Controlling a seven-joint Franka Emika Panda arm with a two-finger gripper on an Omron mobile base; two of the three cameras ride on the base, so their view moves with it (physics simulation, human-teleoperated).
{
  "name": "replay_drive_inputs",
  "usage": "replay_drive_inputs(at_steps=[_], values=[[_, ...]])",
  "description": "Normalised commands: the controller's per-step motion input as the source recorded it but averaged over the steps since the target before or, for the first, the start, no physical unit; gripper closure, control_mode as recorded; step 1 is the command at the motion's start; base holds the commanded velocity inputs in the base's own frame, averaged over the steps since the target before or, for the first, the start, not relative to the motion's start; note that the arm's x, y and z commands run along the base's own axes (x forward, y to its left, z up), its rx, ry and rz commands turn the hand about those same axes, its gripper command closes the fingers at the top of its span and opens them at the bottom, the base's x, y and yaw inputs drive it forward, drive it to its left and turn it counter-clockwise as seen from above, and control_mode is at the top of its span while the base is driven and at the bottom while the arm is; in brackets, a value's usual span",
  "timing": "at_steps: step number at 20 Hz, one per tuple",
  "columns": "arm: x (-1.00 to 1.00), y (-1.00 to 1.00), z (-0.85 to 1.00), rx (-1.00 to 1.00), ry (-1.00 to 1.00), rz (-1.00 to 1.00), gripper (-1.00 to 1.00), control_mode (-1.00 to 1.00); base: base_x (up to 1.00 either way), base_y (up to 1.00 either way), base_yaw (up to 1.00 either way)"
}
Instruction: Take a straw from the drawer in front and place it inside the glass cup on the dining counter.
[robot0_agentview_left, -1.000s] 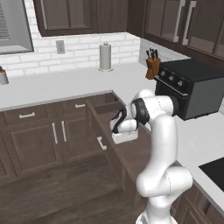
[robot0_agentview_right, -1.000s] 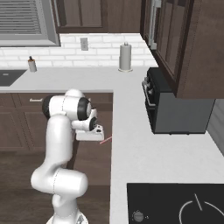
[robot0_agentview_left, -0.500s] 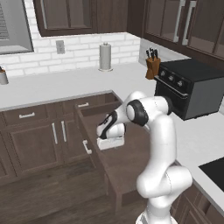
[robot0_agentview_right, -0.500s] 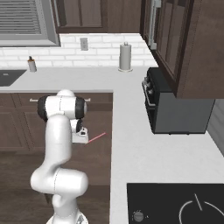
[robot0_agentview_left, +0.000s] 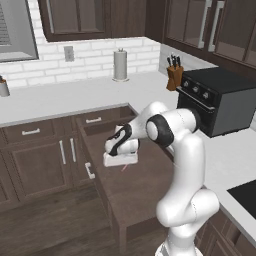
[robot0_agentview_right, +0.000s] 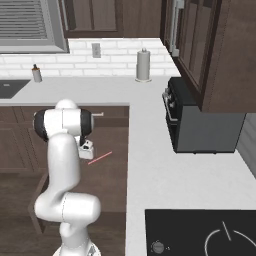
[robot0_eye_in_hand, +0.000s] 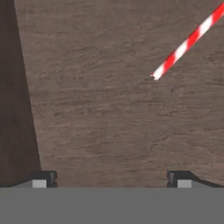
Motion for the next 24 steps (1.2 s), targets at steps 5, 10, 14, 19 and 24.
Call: replay_drive_inputs(at_steps=[5,10,14,19,24], values=[[0.28,-0.56,0.02,-0.06,0.00,-0.19,-1.00,-1.00,0.00,0.00,0.00],[0.49,-0.35,-0.08,-0.08,0.00,-0.19,-1.00,-1.00,0.00,0.00,0.00],[0.57,-0.22,-0.11,-0.04,0.00,-0.17,-1.00,-1.00,0.00,0.00,0.00],[0.36,-0.10,-0.29,0.00,0.00,-0.15,-1.00,-1.00,0.00,0.00,0.00],[0.35,0.00,-0.48,0.00,0.00,-0.13,-1.00,-1.00,0.00,0.00,0.00]])
